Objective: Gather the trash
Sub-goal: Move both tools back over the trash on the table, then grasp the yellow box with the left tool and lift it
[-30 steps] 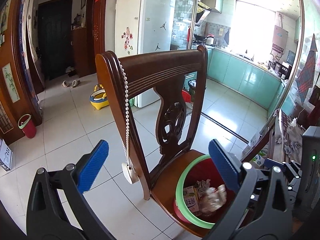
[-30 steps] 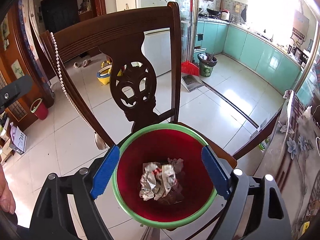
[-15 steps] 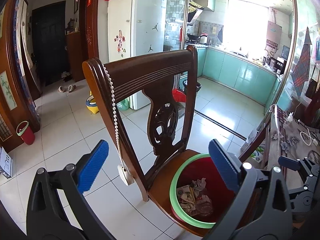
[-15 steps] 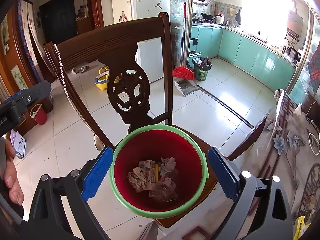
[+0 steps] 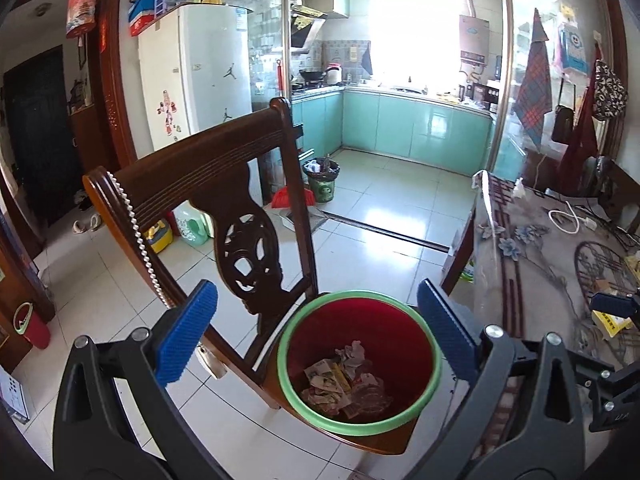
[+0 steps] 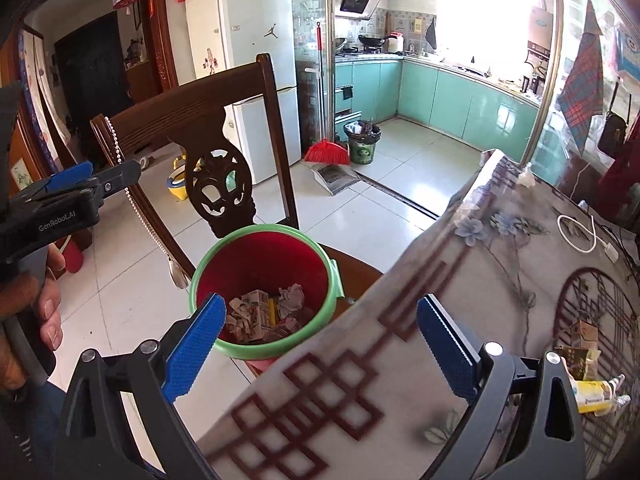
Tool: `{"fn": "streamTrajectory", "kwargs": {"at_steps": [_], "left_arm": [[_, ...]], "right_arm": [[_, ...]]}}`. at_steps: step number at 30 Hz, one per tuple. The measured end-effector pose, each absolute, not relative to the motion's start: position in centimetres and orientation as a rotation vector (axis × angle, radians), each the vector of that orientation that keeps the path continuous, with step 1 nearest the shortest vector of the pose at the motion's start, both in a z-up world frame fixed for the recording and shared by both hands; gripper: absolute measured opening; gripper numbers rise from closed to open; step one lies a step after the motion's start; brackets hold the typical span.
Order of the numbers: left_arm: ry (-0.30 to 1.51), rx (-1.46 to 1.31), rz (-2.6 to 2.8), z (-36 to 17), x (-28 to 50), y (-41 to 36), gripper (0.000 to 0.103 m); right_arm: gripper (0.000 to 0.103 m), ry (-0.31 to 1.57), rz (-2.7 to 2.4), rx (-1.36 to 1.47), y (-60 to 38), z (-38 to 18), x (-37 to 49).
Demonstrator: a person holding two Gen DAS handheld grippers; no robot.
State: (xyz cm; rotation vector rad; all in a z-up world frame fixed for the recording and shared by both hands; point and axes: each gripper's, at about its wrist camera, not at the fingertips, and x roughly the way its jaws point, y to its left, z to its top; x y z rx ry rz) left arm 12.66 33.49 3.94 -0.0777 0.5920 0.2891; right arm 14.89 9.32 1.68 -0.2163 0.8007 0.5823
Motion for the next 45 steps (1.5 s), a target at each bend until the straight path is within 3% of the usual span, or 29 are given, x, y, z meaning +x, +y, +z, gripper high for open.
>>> {"fn": "streamTrajectory", "kwargs": {"at_steps": [6,21,45], "left_arm": [[0.576,-0.097,0.121,3.7,12.2,27.5,0.098],[0.637,-0.011,-0.194,2.6,13.7,12.7,0.098],[0.791,0.479,-0.555,-3.8,18.9,-9.6,0.098]], "right_arm": [[0.097,0.798,0.484,-0.203,1.3,2.3,13.0],[0.096,0.832,0.229,-0.14,-18.5,1.6,9.3],[0.096,0.892,0.085,0.118,-30.9,0.1,10.9]]}}
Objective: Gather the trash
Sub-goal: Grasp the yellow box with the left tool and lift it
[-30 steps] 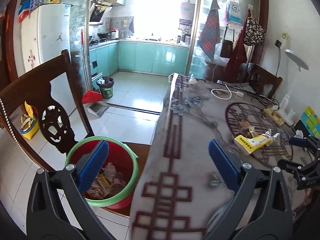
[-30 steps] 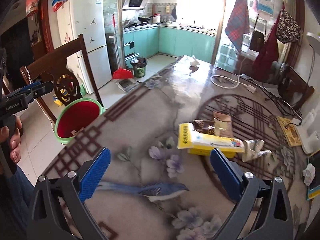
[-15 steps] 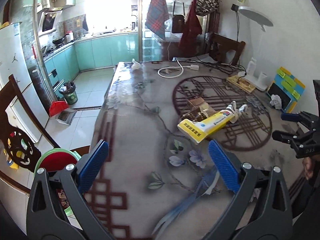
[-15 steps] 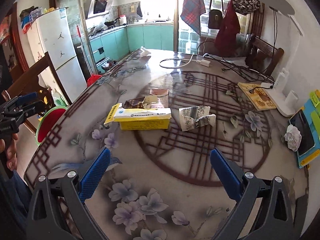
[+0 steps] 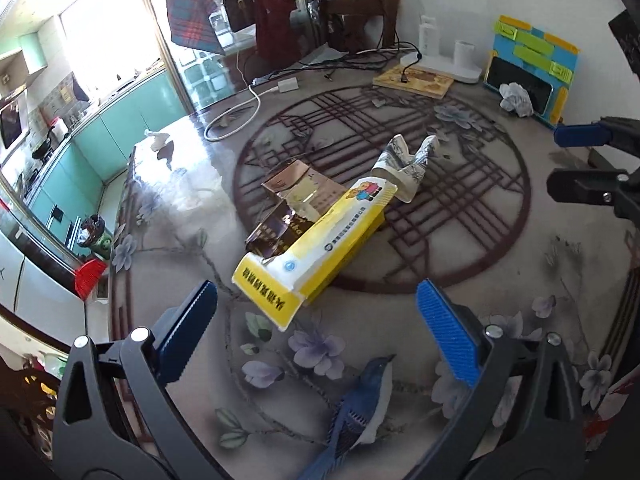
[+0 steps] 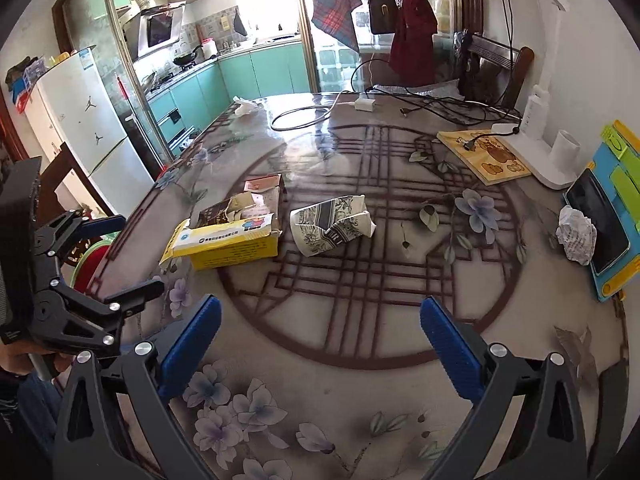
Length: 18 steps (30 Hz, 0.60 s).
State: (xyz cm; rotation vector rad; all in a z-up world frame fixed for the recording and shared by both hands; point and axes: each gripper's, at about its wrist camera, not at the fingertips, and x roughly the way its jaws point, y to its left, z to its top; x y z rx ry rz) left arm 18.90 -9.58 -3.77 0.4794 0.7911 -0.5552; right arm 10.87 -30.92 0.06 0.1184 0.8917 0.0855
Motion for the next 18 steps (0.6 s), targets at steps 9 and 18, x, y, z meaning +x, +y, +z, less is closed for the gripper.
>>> {"fn": "streamTrajectory", "kwargs": {"at_steps": [9,18], "left_arm": [[0.817,0.599,-0.525,-7.6,22.1,-13.0,0.098],[0.839,0.656,-0.502,-9.7,23.0,-14.5,0.072]], "right_arm": [[0.096,0.91,0.044,0.146,-32.6,-0.8,11.4],[0.097,0.926,0.03,0.157,-33.1,-1.6,11.7]]}}
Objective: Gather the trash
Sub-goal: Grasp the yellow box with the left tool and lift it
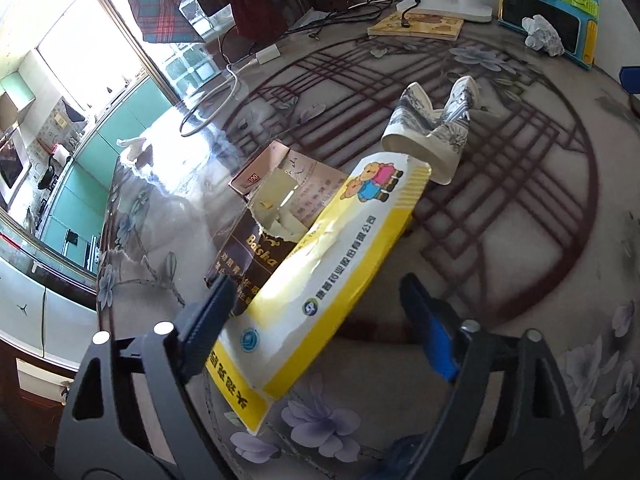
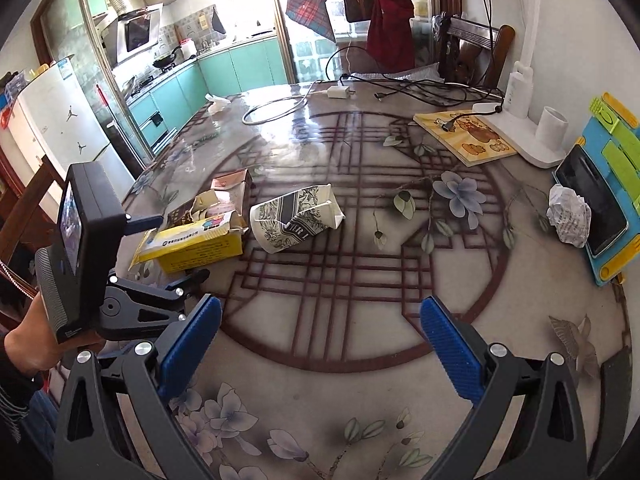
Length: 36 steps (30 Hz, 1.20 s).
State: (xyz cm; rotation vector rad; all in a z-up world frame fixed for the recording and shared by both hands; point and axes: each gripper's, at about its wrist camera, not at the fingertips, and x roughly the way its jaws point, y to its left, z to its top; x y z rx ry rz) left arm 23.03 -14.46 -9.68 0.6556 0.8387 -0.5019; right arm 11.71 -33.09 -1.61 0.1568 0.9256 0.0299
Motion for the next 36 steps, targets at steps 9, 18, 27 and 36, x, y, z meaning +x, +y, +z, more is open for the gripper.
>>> {"fn": "streamTrajectory", "kwargs": {"at_steps": [9,18,27,36], "left_arm": [[0.867,0.574,-0.496,-9.0,23.1,-13.5,0.031],[0.912,0.408,-0.513,-6.8,21.9,-10.7,0.027],[0.857,0.316,-0.452,-1.6,19.1,-4.5,0.027],[0.808,0.196,-0.365,1.5,16.4,4.0,0.027]], "right_arm": [[0.097,0.936,0.027,0.153,-32.9,-2.1,11.9],[0.097,0.939,0.057,0.124,-31.1,-2.4,12.0],[0.097,0.92,0.151,0.053,-26.1,-1.9,12.8],[0.096,0.926,0.242,-0.004,-19.3,-2.5,17.6]]}}
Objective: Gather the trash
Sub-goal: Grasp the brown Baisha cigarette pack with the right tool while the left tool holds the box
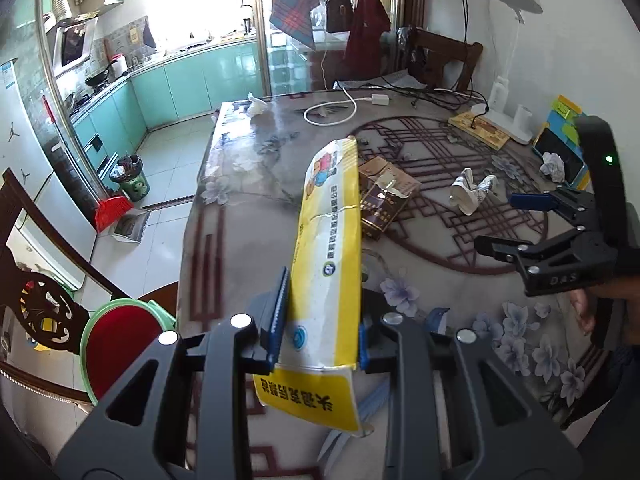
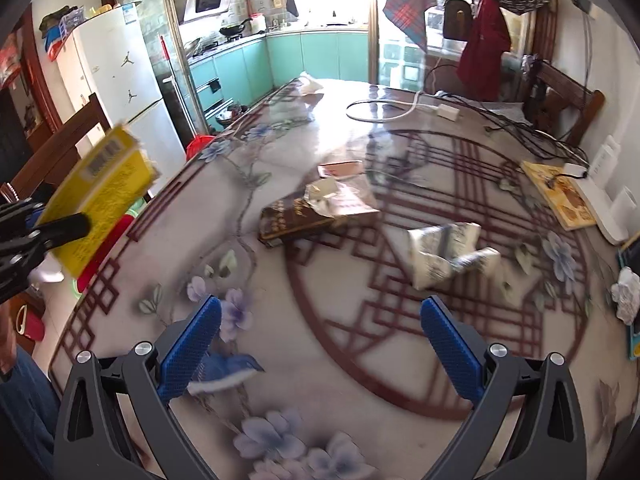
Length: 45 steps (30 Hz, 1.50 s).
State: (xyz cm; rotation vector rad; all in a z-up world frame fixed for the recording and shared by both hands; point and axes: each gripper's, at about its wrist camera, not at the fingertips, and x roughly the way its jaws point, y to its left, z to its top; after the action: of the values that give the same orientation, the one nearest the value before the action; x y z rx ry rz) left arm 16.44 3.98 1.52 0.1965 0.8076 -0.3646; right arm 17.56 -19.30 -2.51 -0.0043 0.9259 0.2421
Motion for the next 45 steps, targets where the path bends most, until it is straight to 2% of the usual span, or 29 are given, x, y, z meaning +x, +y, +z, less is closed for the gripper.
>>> {"fn": "streamTrajectory", "kwargs": {"at_steps": [12,27,28,32,38,45], "left_arm": [[0.768,0.082,-0.343,2.3,16.6,8.7,0.027],[0.736,0.032,-0.373,3.7,16.5,9.7,0.028],[0.736,0.032,-0.371,3.6,16.5,9.8,0.028],[0.741,0.03,-0.366,3.5,16.7,9.9,0.028],[0.746,0.034,-0.357,3.4,16.9,10.0,0.028],[0.736,0.02,-0.322,3.6,17.0,10.9,0.028]], "right_arm": [[0.096,0.971,0.223,-0.284,-13.1,-6.8,26.4],[0.096,1.016,0.167,-0.432,-11.5,-10.9,28.6],[0.096,1.016,0.168,-0.42,-11.5,-10.9,28.6],[0.076,1.007,0.181,-0.396,-11.4,-10.6,28.3],[0.076,0.995,0.187,-0.378,-11.3,-9.8,27.4],[0.076,0.913,0.197,-0.37,-10.3,-6.3,24.5]]}}
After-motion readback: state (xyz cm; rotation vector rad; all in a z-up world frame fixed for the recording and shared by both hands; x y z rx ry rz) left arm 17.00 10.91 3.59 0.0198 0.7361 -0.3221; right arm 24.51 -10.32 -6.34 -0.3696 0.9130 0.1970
